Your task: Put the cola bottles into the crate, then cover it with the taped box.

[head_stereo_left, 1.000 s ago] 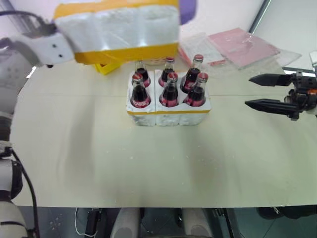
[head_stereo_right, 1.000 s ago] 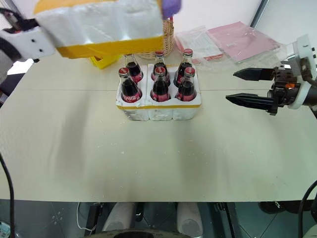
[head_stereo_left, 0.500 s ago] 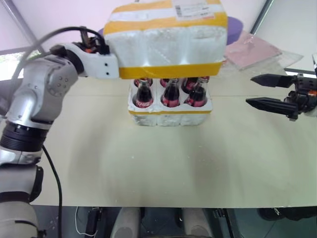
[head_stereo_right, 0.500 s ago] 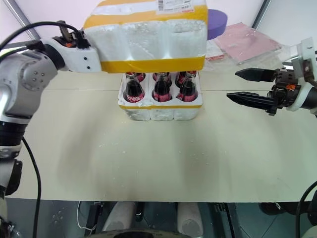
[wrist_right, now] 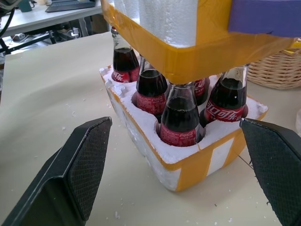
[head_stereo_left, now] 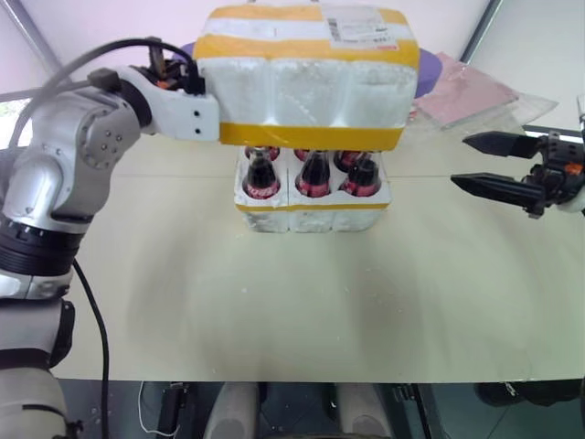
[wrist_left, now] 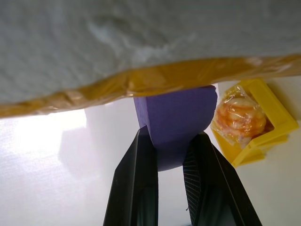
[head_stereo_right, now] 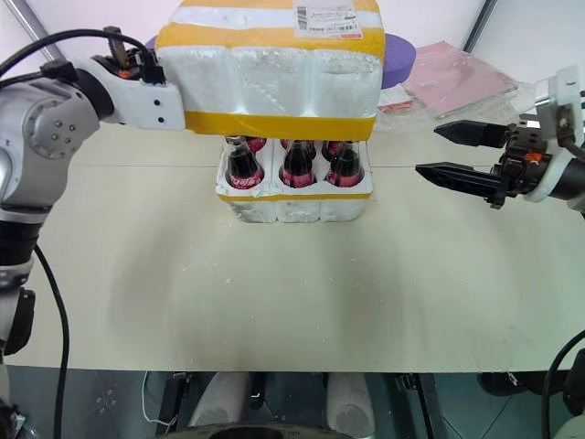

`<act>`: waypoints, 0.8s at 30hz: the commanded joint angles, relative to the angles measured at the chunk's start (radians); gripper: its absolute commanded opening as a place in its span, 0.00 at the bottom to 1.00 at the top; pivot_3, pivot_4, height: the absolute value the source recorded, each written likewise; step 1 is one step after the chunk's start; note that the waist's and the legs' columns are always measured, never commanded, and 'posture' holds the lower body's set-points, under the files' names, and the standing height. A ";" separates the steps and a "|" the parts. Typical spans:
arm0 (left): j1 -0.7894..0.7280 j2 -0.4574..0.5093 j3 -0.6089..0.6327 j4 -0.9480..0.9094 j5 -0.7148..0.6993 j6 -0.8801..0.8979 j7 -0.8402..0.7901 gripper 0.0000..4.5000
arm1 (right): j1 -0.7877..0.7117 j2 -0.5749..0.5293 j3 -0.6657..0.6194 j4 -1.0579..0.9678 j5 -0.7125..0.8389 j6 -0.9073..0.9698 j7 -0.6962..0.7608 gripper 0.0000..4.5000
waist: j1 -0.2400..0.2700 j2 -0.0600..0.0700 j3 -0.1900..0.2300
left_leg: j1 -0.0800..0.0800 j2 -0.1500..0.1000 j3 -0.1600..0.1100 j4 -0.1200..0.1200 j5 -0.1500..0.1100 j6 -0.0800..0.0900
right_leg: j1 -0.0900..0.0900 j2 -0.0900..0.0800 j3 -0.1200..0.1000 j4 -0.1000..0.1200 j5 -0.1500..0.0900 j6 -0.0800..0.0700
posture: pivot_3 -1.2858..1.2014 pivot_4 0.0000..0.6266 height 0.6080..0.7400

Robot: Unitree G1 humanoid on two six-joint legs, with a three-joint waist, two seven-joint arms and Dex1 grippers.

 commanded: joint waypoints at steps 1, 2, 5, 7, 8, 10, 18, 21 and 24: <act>-0.032 0.017 0.047 -0.031 -0.023 0.007 -0.026 0.08 | -0.018 0.001 -0.015 -0.016 0.006 -0.013 -0.006 1.00 | 0.000 0.000 0.000 | 0.000 0.000 0.000 0.000 0.000 0.000 | 0.000 0.000 0.000 0.000 0.000 0.000 | 0.52 0.24 0.98; -0.030 0.016 0.048 -0.040 -0.027 0.011 -0.034 0.08 | -0.020 0.003 -0.014 -0.017 0.005 -0.013 -0.008 1.00 | 0.000 0.000 0.000 | 0.000 0.000 0.000 0.000 0.000 0.000 | 0.000 0.000 0.000 0.000 0.000 0.000 | 0.52 0.24 0.98; -0.027 0.016 0.049 -0.058 -0.029 0.022 -0.051 0.08 | -0.022 0.006 -0.011 -0.018 0.004 -0.014 -0.009 1.00 | 0.000 0.000 0.000 | 0.000 0.000 0.000 0.000 0.000 0.000 | 0.000 0.000 0.000 0.000 0.000 0.000 | 0.52 0.24 0.98; -0.016 0.007 0.047 -0.085 -0.046 0.046 -0.085 0.08 | -0.031 0.007 -0.006 -0.013 0.002 -0.014 -0.011 1.00 | 0.000 0.000 0.000 | 0.000 0.000 0.000 0.000 0.000 0.000 | 0.000 0.000 0.000 0.000 0.000 0.000 | 0.52 0.24 0.98; -0.012 0.005 0.045 -0.095 -0.047 0.051 -0.095 0.08 | -0.034 0.007 -0.004 -0.010 0.000 -0.014 -0.012 1.00 | 0.000 0.000 0.000 | 0.000 0.000 0.000 0.000 0.000 0.000 | 0.000 0.000 0.000 0.000 0.000 0.000 | 0.52 0.24 0.98; -0.010 0.004 0.040 -0.111 -0.046 0.061 -0.111 0.08 | -0.037 0.008 -0.001 -0.008 -0.002 -0.015 -0.013 1.00 | 0.000 0.000 0.000 | 0.000 0.000 0.000 0.000 0.000 0.000 | 0.000 0.000 0.000 0.000 0.000 0.000 | 0.52 0.24 0.98; -0.015 0.017 0.025 -0.150 -0.014 0.076 -0.156 0.08 | -0.028 0.004 -0.010 0.005 -0.004 -0.027 -0.004 1.00 | 0.000 0.000 0.000 | 0.000 0.000 0.000 0.000 0.000 0.000 | 0.000 0.000 0.000 0.000 0.000 0.000 | 0.52 0.24 0.98; 0.039 0.024 0.019 -0.187 0.007 0.083 -0.173 0.08 | -0.023 0.007 -0.016 0.004 -0.001 -0.030 -0.007 1.00 | -0.003 0.000 0.000 | 0.000 0.000 0.000 0.000 0.000 0.000 | 0.000 0.000 0.000 0.000 0.000 0.000 | 0.52 0.24 0.98; 0.102 0.021 0.020 -0.245 0.024 0.106 -0.191 0.08 | -0.019 0.011 -0.020 -0.001 0.004 -0.029 -0.014 1.00 | -0.003 0.000 0.000 | 0.000 0.000 0.000 0.000 0.000 0.000 | 0.000 0.000 0.000 0.000 0.000 0.000 | 0.52 0.24 0.98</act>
